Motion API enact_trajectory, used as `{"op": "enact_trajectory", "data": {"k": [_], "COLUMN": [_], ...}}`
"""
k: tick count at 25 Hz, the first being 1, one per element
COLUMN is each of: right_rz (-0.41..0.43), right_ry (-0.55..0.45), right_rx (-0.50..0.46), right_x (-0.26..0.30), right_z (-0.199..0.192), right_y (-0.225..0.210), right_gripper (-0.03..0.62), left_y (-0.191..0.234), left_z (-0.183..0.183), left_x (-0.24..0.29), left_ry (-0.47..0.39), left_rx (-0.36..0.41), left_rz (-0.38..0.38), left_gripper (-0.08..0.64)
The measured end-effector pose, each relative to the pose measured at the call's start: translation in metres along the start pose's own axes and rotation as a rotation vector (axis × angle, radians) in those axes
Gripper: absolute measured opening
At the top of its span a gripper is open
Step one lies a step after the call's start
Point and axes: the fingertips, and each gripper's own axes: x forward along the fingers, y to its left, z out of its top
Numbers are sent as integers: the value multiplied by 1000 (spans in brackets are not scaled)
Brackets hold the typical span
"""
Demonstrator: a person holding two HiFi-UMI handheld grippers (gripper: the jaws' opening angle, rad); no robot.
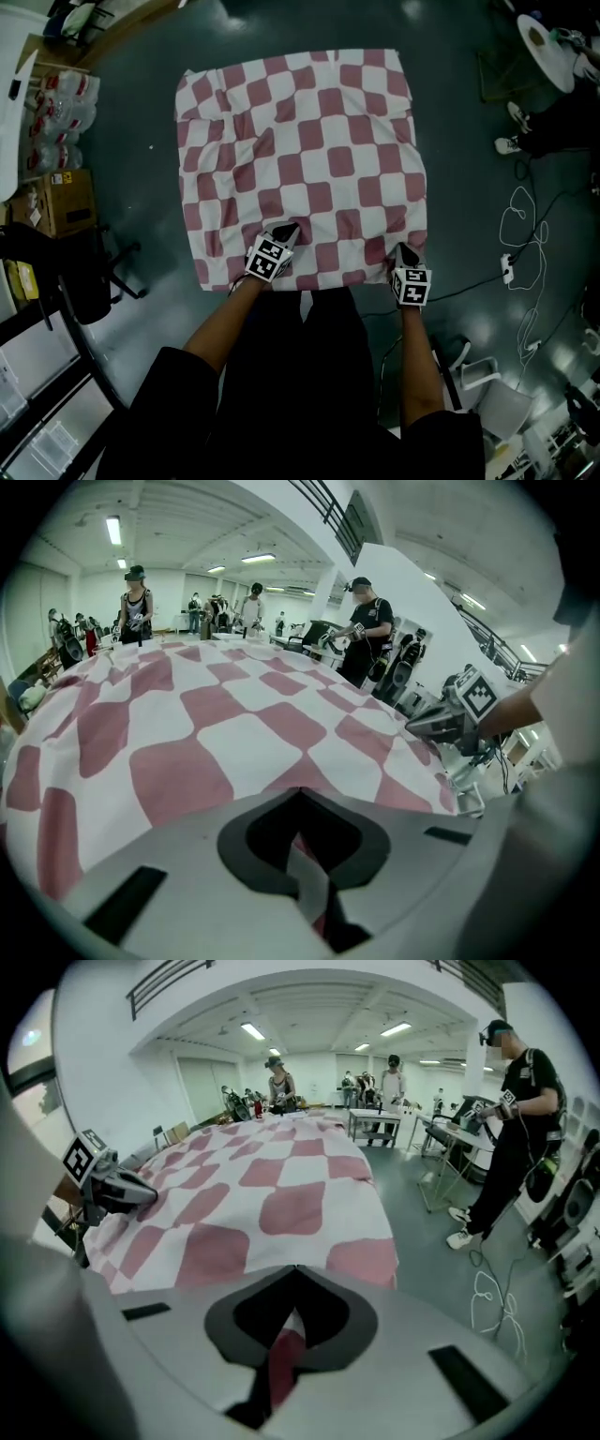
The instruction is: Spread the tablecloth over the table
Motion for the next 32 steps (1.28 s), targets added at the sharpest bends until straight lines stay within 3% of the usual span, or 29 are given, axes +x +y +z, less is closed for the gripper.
{"op": "enact_trajectory", "data": {"k": [5,8,11,15,17,20,24,28,32], "right_rz": [-97,-46,-2,-28,-44,-27,40,172,309], "right_ry": [19,-82,-26,-13,-19,-78,-184,-229,-259], "right_rx": [4,17,-2,94,97,30,-114,-250,-320], "right_x": [-21,-18,3,3,-5,-12,-3,41,90], "right_z": [-18,12,7,-7,1,43,125,205,269], "right_y": [-13,6,25,16,20,46,99,166,234], "right_gripper": [15,15,15,15,15,15,15,15,15], "left_y": [-10,-20,-21,-11,3,37,114,202,256], "left_z": [7,9,0,16,25,39,57,66,73], "left_x": [-4,0,6,-8,-25,-54,-98,-131,-148], "left_ry": [-59,-61,-20,-111,-164,-227,-311,-324,-311], "left_rx": [5,16,19,-89,-109,-90,-86,-107,-161], "left_rz": [-46,-67,-50,-62,-52,-9,110,259,345], "left_gripper": [15,15,15,15,15,15,15,15,15]}}
